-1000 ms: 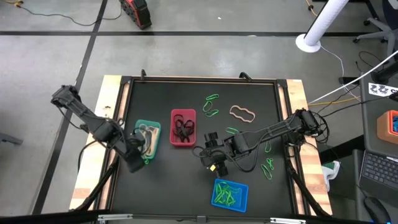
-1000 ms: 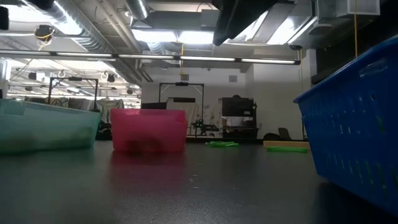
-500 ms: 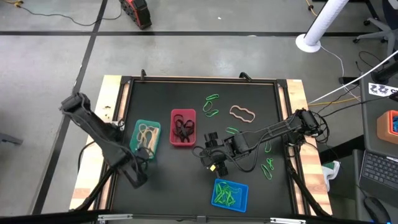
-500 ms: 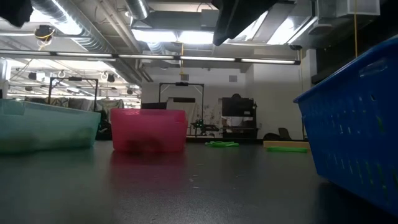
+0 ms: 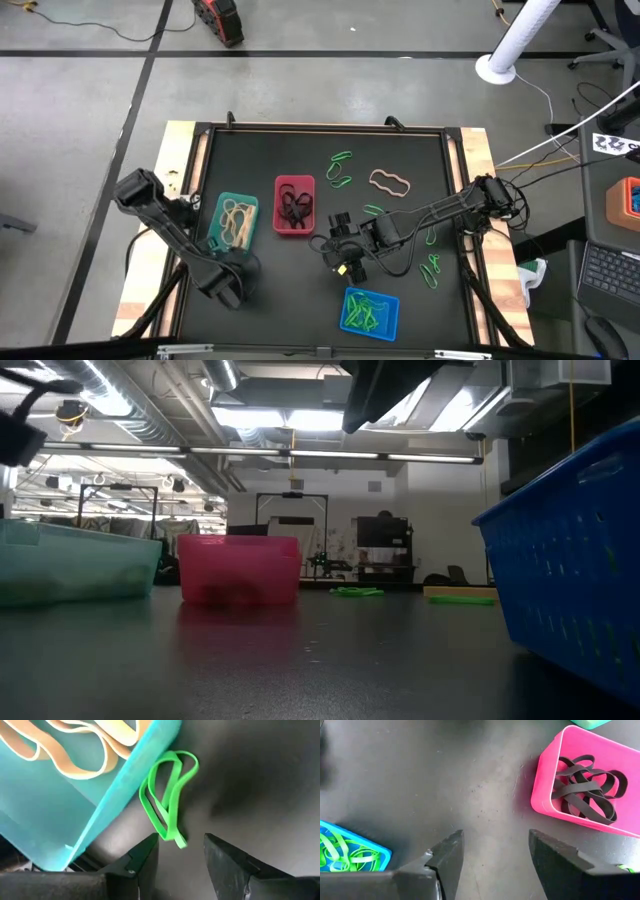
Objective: Sort rubber bands into baskets
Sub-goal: Put the green rubber band into the blue bin
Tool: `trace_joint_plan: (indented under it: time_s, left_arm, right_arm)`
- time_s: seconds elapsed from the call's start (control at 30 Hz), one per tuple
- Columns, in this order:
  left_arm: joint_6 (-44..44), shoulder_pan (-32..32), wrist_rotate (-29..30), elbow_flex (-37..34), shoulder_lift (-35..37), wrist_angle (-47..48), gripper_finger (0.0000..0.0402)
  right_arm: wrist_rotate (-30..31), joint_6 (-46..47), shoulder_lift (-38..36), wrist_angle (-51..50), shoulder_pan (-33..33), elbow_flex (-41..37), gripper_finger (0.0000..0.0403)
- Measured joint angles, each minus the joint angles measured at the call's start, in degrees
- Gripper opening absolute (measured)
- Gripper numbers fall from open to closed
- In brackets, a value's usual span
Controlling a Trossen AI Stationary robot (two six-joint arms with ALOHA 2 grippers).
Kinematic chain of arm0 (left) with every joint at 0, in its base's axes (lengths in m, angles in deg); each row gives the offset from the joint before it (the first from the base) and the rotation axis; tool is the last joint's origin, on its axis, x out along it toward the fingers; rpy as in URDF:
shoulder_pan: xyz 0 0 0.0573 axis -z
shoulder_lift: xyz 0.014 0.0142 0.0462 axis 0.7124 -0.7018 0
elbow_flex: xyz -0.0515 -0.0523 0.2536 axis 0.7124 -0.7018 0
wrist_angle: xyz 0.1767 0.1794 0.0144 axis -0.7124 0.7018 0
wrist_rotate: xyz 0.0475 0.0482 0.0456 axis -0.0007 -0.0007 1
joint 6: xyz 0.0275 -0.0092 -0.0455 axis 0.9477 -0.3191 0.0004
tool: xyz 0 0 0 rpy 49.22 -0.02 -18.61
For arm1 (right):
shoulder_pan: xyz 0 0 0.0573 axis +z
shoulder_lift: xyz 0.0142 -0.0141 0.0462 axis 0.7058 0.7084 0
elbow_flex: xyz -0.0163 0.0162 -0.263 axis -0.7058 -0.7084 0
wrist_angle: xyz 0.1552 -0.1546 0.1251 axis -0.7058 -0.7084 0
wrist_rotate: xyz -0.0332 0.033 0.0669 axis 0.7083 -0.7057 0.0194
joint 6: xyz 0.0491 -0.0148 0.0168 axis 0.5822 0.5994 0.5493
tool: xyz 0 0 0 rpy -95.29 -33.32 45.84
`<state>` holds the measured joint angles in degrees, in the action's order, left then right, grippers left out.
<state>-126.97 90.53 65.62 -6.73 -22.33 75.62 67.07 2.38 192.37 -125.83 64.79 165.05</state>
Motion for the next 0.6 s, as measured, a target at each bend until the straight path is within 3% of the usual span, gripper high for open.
trace_joint_plan:
  time_s: [0.6]
  left_arm:
    - [0.2, 0.0, 2.3, -2.3, -4.1, -1.3, 0.0153]
  right_arm:
    - [0.0, 0.0, 0.0, 0.0, 0.0, 0.0, 0.0221]
